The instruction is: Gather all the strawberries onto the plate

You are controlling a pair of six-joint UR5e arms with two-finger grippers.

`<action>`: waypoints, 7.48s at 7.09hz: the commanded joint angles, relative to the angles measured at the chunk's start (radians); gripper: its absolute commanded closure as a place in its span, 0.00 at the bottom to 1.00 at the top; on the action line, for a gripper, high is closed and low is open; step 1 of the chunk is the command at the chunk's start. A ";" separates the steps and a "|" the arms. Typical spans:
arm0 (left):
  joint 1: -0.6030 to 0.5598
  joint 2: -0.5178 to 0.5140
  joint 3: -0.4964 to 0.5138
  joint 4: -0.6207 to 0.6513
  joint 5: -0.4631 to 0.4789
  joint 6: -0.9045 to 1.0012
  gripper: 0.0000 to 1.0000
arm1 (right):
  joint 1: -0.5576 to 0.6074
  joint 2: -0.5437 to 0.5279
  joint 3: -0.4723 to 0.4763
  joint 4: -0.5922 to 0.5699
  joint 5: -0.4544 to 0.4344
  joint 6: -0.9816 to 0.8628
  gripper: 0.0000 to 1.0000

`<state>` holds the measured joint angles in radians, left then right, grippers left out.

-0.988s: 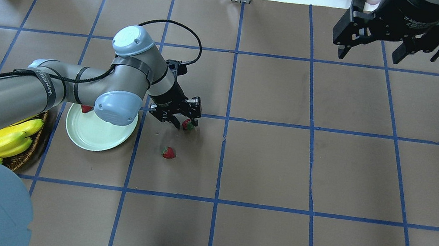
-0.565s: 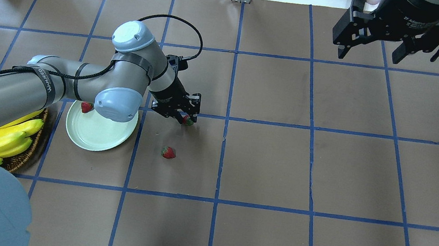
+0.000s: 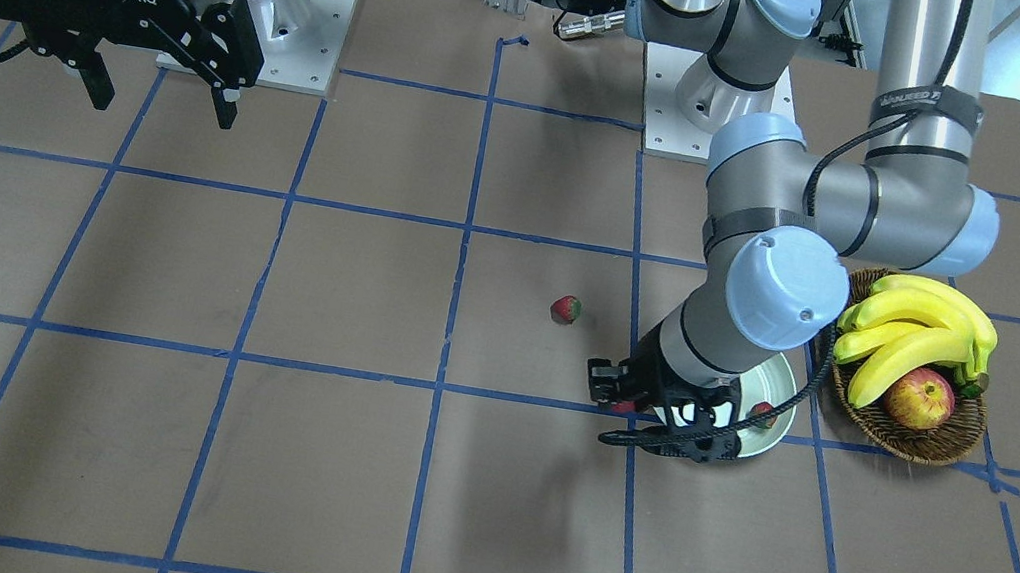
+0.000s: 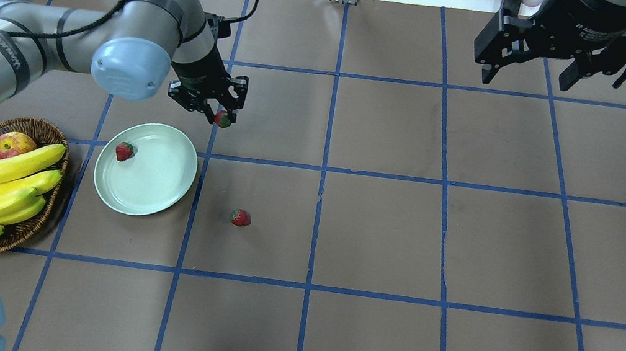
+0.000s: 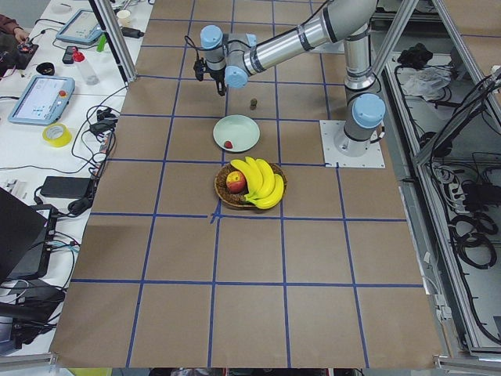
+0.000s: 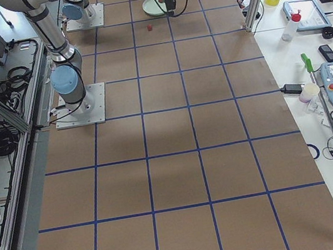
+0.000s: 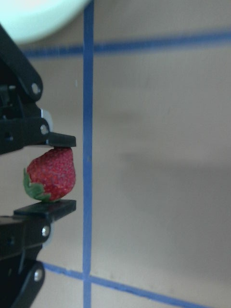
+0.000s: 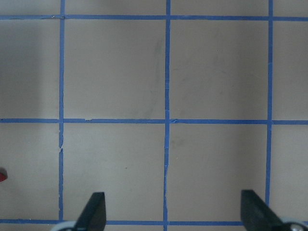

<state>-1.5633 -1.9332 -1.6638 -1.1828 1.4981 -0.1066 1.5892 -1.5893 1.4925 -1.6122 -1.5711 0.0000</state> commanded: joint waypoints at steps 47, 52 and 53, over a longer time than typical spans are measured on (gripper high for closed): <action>0.144 0.238 0.266 -0.455 0.094 0.108 0.00 | -0.003 0.002 0.000 0.000 -0.001 -0.008 0.00; 0.020 0.316 0.240 -0.475 0.105 0.123 0.00 | -0.003 0.000 0.000 0.000 -0.001 -0.008 0.00; 0.020 0.316 0.236 -0.486 0.108 0.123 0.00 | -0.003 0.002 0.000 0.000 -0.001 -0.008 0.00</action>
<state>-1.5422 -1.6222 -1.4234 -1.6563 1.6030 0.0136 1.5861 -1.5881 1.4928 -1.6122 -1.5723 -0.0077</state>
